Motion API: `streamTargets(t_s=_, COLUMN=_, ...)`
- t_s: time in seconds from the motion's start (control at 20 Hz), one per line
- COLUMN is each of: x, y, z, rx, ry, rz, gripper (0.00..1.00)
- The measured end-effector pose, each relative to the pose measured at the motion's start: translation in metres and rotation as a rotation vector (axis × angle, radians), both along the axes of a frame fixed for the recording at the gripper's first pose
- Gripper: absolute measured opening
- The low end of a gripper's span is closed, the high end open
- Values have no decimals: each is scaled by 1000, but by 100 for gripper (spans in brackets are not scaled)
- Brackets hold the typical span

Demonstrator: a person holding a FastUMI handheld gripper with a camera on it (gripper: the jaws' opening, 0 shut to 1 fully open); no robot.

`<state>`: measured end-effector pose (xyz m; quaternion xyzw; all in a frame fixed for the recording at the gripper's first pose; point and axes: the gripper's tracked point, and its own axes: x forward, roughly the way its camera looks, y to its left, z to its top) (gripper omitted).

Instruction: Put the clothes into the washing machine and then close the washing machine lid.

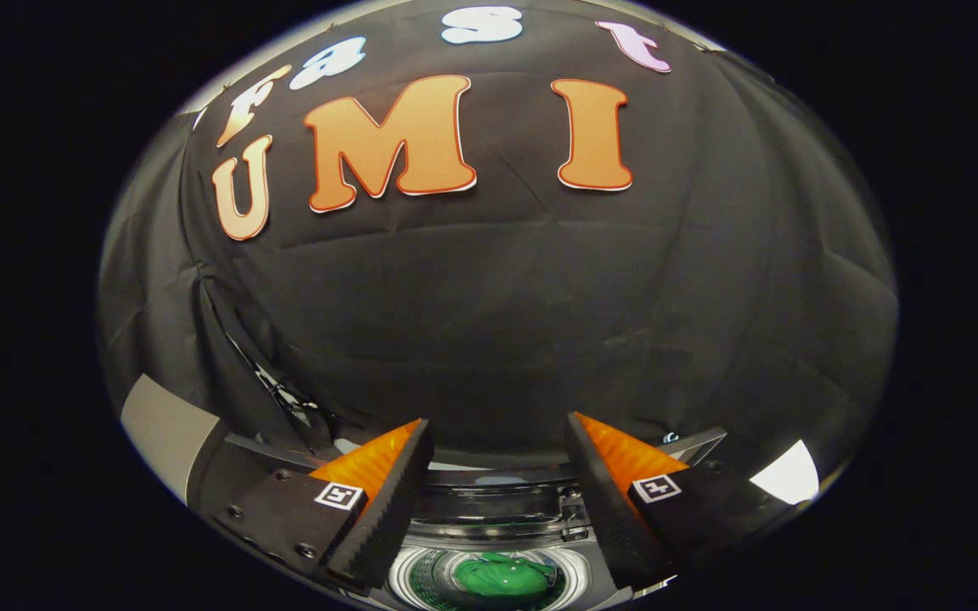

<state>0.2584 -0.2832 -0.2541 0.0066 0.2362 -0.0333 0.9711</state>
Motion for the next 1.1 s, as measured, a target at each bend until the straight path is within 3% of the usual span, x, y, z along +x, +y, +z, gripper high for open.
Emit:
streamTargets(t_s=0.75, x=-47, y=1, z=-1, rx=8, ry=-39, rz=65, gripper=99)
streamTargets(t_s=1.1, x=-66, y=2, z=-4, rx=-4, ry=-42, rz=25, gripper=100)
